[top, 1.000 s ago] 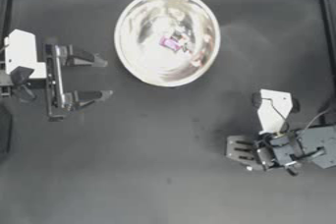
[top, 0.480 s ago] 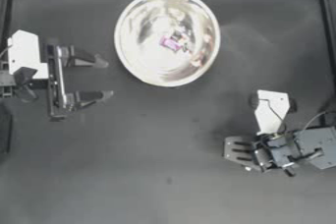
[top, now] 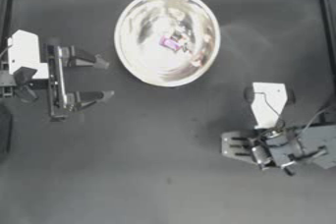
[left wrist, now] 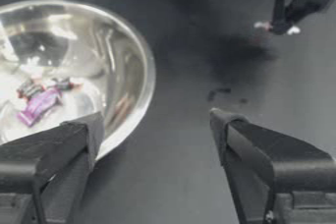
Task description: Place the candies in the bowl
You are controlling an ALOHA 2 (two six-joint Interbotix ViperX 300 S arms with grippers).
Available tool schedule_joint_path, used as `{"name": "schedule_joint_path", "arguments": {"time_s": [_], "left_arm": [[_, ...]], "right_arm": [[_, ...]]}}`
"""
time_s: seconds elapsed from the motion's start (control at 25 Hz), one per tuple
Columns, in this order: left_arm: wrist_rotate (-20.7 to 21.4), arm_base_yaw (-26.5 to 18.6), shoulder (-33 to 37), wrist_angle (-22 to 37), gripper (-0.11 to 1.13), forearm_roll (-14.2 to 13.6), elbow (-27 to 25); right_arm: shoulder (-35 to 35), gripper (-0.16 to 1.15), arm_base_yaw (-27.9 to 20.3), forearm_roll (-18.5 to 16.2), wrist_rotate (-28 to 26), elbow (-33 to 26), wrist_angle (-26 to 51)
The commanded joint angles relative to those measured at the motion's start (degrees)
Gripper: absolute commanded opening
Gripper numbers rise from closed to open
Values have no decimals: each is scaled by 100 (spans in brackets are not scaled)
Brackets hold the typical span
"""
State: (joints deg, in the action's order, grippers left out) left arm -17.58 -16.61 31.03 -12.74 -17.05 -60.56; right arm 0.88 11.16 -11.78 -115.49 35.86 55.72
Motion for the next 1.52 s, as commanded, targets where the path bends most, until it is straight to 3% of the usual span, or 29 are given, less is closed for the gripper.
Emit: {"name": "schedule_joint_path", "arguments": {"time_s": [0.04,0.4,0.76,1.0,1.24,1.52], "left_arm": [[-9,-9,26,-44,97,53,53],[-9,-9,-26,-44,97,167,62],[0,-9,-149,-44,97,237,88],[0,-9,-149,-44,97,272,97],[0,-9,-149,-44,97,387,79],[0,-18,-149,-44,97,422,53]], "right_arm": [[404,44,-88,-290,35,-229,158],[800,43,-571,-1134,598,-606,220],[729,43,-1670,-1450,1951,-949,-369],[325,43,-2514,-1679,2681,-1239,-1345],[-343,43,-3190,-1529,3577,-1731,-1978],[-967,45,-3595,-879,4808,-2303,-2039]]}}
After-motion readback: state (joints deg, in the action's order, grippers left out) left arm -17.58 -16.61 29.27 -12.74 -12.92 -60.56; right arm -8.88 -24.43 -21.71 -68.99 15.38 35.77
